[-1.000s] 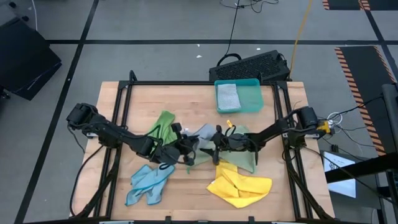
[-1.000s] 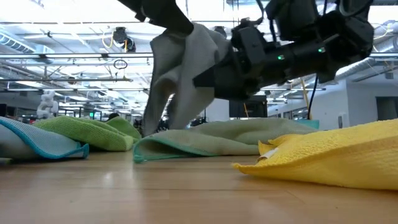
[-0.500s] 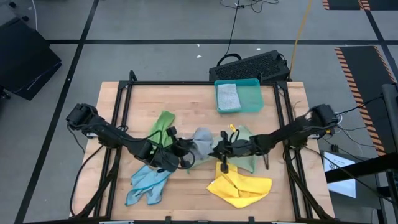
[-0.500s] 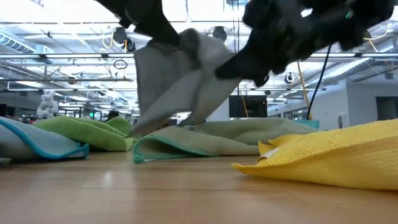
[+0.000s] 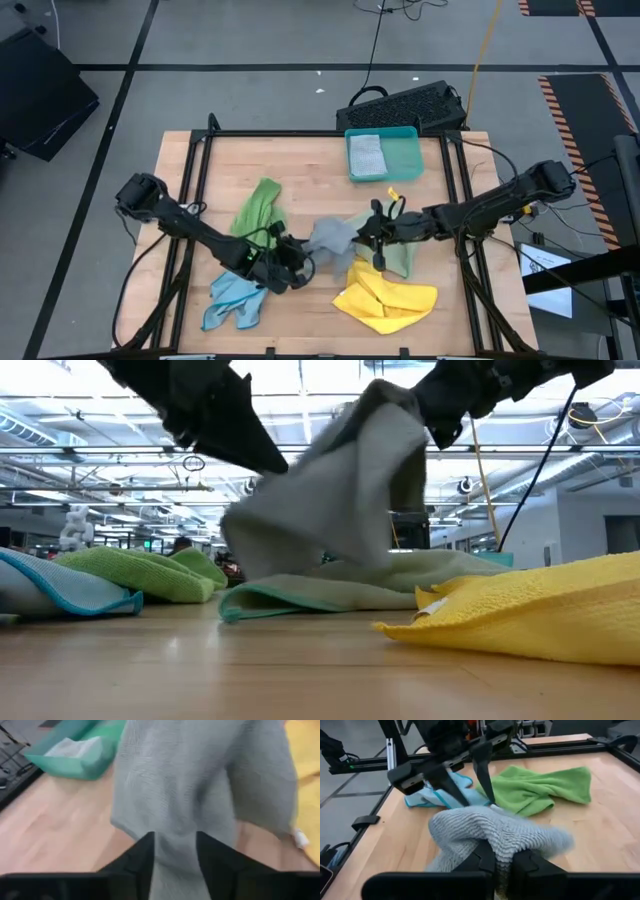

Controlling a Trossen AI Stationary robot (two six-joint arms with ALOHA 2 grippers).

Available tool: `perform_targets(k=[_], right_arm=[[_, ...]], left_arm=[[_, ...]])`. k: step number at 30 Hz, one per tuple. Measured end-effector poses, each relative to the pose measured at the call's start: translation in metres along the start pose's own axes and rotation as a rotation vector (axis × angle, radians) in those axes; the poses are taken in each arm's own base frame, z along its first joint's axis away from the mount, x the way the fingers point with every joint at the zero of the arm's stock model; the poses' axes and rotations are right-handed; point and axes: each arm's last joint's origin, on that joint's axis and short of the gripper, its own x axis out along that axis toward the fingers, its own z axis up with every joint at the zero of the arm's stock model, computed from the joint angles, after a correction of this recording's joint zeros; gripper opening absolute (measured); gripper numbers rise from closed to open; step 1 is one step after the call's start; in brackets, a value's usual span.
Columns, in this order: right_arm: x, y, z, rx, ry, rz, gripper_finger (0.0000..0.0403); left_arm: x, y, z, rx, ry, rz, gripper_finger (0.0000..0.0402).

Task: Fold microfiber towels
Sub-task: Fold the gray microfiber cloth

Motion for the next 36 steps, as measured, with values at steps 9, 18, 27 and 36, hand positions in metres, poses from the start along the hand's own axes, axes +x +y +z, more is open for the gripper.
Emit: perform_targets(k=[9,18,27,36], right_arm=[[0.005,-0.004,-0.029,0.016,0.004,0.004,0.0012],[0.004,-0.004,-0.027,0.003,-0.076,0.019,0.0013],[0.004,-0.003,-0.026,-0.010,-0.089,0.021,0.0013],[0.005,-0.020,-0.012,-0.049,-0.199,-0.039,0.0013]], left_arm=[[0.006,-0.021,-0.009,0.085,-0.073,-0.011,0.0222],[0.002,-0.027,0.005,0.105,-0.226,0.057,0.0223],[0.004,-0.025,0.006,0.136,-0.224,0.068,0.0247],[0.017,-0.012,0.014,0.170,-0.215,0.121,0.0293]])
